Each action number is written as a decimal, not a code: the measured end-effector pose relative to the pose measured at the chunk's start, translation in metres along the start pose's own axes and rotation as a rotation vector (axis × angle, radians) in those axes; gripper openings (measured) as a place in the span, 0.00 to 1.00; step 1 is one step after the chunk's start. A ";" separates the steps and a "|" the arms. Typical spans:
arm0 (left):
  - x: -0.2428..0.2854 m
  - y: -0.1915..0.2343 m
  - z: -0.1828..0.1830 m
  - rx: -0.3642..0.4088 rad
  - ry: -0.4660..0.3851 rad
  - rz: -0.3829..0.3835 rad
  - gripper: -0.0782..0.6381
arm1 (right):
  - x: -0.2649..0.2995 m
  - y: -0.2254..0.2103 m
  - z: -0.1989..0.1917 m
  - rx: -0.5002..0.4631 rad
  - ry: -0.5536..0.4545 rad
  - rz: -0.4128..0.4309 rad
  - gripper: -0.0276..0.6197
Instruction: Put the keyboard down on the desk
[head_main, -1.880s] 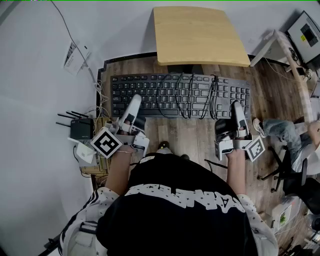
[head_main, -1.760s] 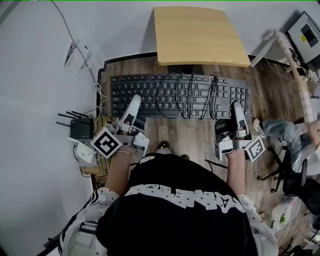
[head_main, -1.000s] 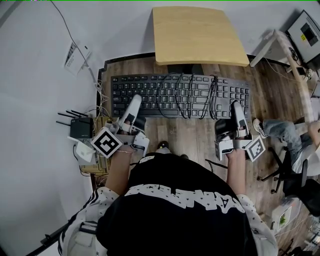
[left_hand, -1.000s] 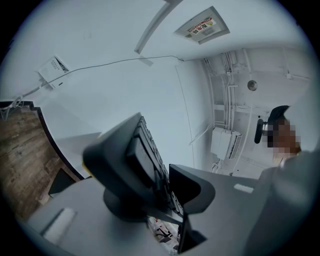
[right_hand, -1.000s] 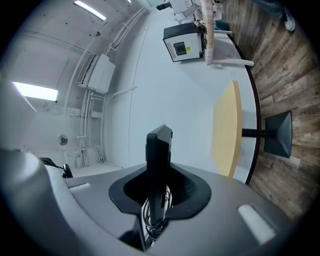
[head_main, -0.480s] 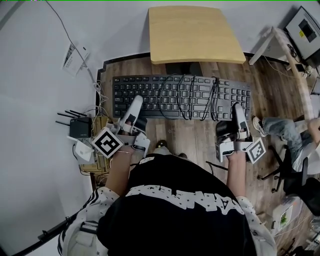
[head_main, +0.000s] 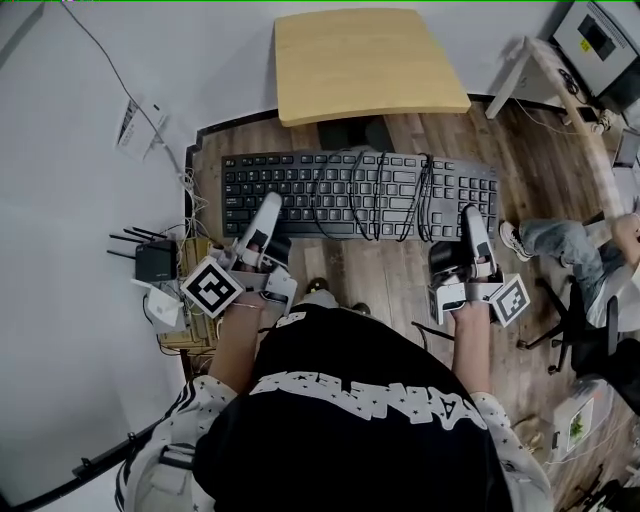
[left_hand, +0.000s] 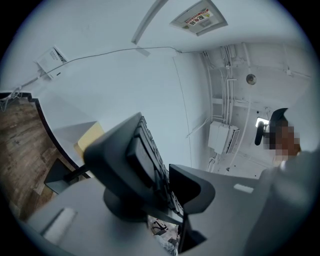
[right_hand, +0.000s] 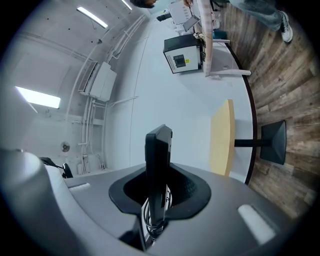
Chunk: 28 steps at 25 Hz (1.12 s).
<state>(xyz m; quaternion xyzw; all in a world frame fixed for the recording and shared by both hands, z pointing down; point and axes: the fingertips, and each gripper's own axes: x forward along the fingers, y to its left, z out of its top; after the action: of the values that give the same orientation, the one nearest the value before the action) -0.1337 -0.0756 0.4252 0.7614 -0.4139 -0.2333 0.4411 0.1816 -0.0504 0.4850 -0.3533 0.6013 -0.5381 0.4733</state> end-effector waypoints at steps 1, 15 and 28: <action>0.001 0.000 0.000 -0.004 0.003 -0.002 0.26 | -0.001 0.000 0.000 -0.002 -0.004 -0.003 0.17; 0.010 0.006 0.002 -0.043 0.052 0.001 0.25 | -0.005 0.003 -0.001 -0.004 -0.047 -0.034 0.17; 0.017 0.011 -0.002 -0.014 0.070 -0.023 0.26 | -0.011 -0.004 0.000 -0.011 -0.080 -0.039 0.17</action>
<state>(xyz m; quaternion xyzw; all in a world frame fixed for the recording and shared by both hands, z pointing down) -0.1276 -0.0918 0.4355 0.7706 -0.3878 -0.2142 0.4581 0.1849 -0.0405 0.4912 -0.3887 0.5778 -0.5294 0.4846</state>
